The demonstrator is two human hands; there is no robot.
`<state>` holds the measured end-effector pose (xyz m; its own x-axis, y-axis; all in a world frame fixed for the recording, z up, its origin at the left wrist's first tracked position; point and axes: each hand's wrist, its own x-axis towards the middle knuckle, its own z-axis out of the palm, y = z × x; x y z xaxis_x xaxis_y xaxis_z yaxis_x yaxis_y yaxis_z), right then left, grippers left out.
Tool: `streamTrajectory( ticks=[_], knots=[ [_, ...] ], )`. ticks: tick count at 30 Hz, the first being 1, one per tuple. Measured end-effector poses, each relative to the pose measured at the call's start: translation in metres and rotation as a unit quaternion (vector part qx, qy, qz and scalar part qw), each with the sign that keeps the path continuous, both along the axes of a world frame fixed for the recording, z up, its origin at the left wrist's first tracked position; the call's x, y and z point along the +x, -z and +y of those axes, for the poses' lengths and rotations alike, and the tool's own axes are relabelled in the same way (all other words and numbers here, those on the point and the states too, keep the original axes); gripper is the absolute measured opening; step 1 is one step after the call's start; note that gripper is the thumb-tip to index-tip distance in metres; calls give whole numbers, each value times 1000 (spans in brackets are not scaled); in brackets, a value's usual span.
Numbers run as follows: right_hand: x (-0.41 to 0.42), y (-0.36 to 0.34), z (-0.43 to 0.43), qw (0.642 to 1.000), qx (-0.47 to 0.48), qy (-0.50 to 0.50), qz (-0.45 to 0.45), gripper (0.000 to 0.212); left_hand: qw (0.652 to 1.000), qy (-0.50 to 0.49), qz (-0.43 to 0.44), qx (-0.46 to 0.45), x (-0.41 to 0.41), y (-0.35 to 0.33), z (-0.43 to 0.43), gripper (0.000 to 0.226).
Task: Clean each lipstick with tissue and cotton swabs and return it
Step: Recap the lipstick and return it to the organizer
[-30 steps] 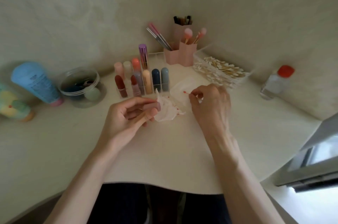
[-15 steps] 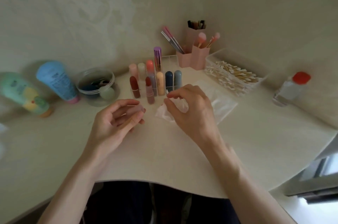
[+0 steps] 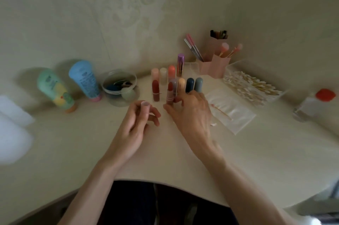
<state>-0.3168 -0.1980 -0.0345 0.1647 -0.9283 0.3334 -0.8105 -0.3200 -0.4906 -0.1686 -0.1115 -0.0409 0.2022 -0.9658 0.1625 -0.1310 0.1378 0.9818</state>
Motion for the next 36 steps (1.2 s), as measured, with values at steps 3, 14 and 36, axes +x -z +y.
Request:
streamTrajectory(
  ticks=[3, 14, 36],
  knots=[
    [2, 2, -1, 1000, -20, -7, -21, 23, 1000, -2, 2, -10, 0, 0, 1, 33],
    [-8, -9, 21, 971, -24, -157, -179, 10, 993, -41, 111, -13, 0, -12, 0, 40],
    [-4, -1, 23, 941, 36, -304, -144, 27, 973, -171, 155, -23, 5, -14, 2, 21]
  ],
)
